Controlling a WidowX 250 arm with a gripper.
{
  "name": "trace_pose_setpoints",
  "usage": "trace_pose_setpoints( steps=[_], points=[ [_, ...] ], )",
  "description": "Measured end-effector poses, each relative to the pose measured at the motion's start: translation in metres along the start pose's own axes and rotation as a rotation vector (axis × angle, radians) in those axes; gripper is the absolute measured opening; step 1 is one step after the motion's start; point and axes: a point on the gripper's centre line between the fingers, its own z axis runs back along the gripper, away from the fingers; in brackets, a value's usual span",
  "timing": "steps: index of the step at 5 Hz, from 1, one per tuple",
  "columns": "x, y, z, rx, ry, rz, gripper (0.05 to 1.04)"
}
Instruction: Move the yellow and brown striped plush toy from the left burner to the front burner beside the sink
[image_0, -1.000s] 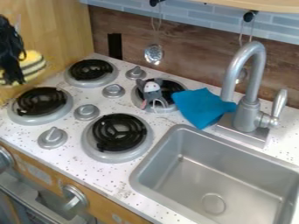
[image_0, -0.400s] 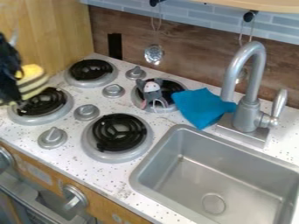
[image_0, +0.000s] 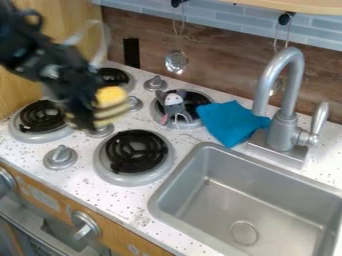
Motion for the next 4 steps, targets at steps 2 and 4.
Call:
trace_pose_setpoints(
  steps=[2, 4],
  points=[
    [0.03, -0.044, 0.009, -0.054, -0.063, -0.118, 0.533],
    [0.015, -0.04, -0.009, -0.051, -0.016, -0.127, 0.533]
  ],
)
